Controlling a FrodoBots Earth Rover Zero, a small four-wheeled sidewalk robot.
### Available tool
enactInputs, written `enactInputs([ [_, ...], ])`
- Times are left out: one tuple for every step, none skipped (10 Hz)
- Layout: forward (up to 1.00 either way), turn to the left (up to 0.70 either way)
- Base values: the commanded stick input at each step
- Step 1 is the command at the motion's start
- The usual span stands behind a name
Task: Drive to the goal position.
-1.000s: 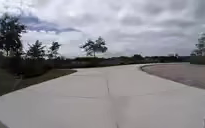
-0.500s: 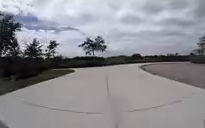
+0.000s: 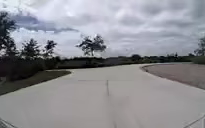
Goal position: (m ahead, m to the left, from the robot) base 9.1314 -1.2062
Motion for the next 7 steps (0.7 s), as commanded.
enactInputs([
  [0.85, 0.0],
  [0.85, 0.0],
  [0.85, 0.0],
  [0.85, 0.0],
  [0.85, 0.0],
  [0.85, 0.0],
  [0.85, 0.0],
])
